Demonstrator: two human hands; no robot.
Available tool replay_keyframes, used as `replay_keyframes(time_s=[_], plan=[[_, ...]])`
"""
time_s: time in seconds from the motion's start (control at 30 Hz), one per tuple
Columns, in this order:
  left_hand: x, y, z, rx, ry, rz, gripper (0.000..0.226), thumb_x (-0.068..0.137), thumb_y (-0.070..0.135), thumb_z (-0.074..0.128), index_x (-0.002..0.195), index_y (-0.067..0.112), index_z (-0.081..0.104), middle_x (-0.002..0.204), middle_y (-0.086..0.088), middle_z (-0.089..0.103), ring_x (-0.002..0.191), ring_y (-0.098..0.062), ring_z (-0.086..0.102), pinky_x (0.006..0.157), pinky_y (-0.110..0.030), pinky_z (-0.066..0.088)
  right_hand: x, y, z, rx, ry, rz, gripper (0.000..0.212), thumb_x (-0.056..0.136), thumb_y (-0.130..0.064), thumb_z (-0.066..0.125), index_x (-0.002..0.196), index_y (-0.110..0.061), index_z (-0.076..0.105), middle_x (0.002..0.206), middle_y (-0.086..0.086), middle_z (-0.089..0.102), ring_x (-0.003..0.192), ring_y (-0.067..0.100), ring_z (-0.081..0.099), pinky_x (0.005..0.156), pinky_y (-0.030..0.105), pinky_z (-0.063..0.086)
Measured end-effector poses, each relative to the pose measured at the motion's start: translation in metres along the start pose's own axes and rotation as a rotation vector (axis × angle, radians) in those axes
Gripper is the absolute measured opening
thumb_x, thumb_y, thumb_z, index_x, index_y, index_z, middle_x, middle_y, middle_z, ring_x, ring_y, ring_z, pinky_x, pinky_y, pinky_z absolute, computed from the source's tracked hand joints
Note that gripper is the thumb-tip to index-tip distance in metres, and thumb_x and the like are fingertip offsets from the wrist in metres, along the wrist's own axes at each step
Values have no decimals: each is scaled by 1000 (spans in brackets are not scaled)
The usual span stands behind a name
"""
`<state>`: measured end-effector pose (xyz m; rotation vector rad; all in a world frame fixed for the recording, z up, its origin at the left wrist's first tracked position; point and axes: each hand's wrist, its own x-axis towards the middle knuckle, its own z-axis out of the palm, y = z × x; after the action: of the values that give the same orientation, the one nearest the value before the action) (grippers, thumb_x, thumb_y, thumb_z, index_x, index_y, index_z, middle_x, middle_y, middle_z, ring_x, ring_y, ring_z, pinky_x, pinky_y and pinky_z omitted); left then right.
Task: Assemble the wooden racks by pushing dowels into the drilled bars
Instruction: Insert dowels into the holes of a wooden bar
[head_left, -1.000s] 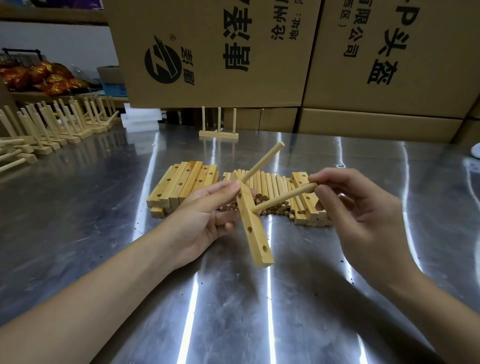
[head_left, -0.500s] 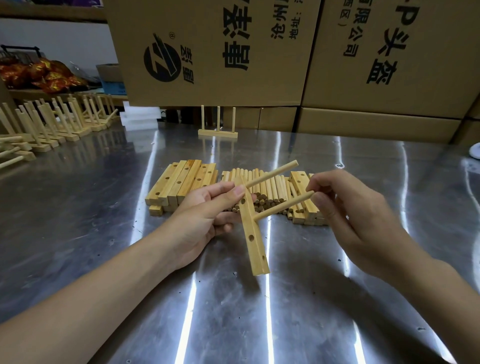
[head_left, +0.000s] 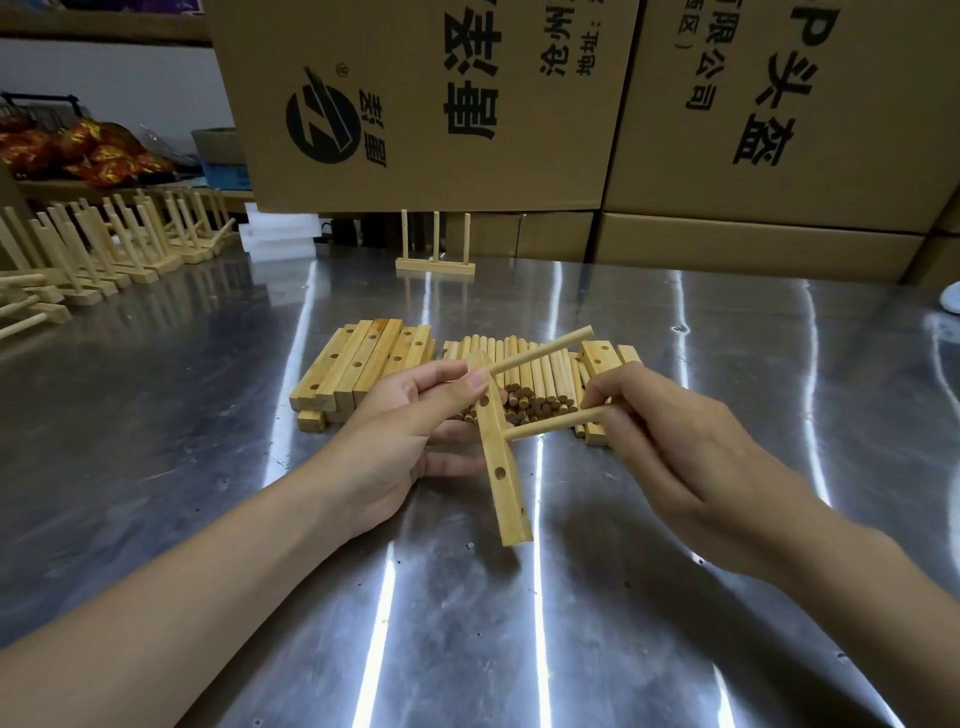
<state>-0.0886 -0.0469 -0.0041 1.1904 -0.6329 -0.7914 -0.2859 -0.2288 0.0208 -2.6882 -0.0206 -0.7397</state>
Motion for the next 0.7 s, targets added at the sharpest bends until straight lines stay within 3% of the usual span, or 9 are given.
replay_keyframes(time_s=[0.13,0.47,0.6,0.7], plan=[[-1,0,1,10,-13,-14,56,96,28,75,144,7,54,122,-13,78,89,-25,80,59,-35,63,2,0,5,11,15,-10,17,108,-49,42,107,-37,53,90,-12,60,79,16,58,64,20,41],[-2,-1,1,13,-26,-15,55,95,28,74,142,8,56,119,-12,79,86,-21,79,56,-35,63,3,-7,5,45,104,-4,25,107,-42,52,93,-25,64,68,-16,53,58,6,49,55,9,32],[-1,-2,0,9,-21,-3,60,94,28,75,146,9,53,122,-12,78,98,-29,79,57,-35,63,3,-9,5,48,96,8,27,107,-45,53,87,-28,61,67,-16,53,55,8,49,53,10,30],[0,-1,-2,-49,-100,-46,59,95,24,78,147,11,54,128,-14,75,112,-34,76,70,-39,66,3,-6,3,16,148,30,30,106,-47,50,87,-27,62,73,-11,59,58,10,52,53,10,33]])
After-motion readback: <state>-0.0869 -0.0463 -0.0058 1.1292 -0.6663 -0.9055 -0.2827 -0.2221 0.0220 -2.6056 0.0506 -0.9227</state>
